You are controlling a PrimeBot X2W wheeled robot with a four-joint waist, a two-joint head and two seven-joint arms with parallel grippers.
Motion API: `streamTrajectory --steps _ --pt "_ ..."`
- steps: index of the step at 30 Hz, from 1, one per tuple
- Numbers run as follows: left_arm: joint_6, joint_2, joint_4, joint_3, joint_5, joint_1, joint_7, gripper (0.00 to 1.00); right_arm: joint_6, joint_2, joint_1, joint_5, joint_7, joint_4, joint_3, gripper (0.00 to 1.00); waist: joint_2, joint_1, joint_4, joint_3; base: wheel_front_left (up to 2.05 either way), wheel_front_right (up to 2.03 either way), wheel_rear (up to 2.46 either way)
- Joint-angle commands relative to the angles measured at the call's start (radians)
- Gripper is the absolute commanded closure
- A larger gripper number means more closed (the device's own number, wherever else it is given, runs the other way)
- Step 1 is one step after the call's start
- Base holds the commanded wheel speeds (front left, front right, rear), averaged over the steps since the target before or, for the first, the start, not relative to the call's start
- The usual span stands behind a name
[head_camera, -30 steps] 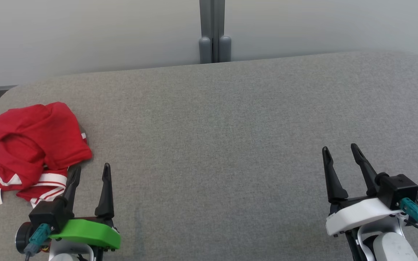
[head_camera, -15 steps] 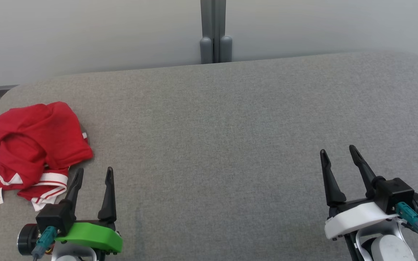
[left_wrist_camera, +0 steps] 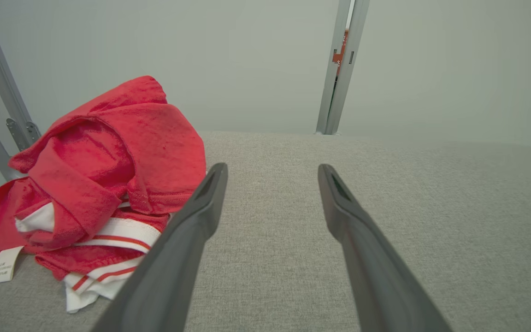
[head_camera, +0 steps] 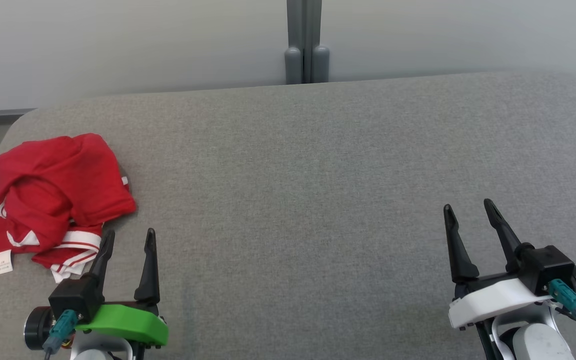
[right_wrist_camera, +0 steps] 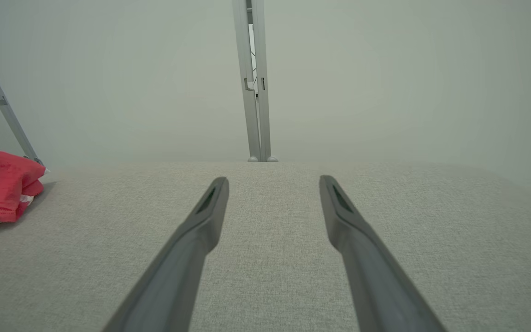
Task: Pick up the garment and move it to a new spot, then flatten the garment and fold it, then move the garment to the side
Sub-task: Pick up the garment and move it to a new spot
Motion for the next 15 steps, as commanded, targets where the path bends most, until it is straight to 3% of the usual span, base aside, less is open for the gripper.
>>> streamTrajectory --steps 1,15 --pt "-0.003 0.003 -0.002 0.006 -0.002 -0.014 0.0 0.0 0.0 -0.001 -0.007 -0.003 -0.005 -0.007 -0.004 0.0 0.0 -0.0001 0.018 0.006 0.0 0.0 0.0" --pt "-0.003 -0.012 -0.014 0.067 0.001 -0.049 0.0 0.0 0.0 -0.001 -0.036 -0.029 0.033 -0.09 0.043 0.0 0.0 -0.0001 0.202 0.041 0.0 0.0 0.0"
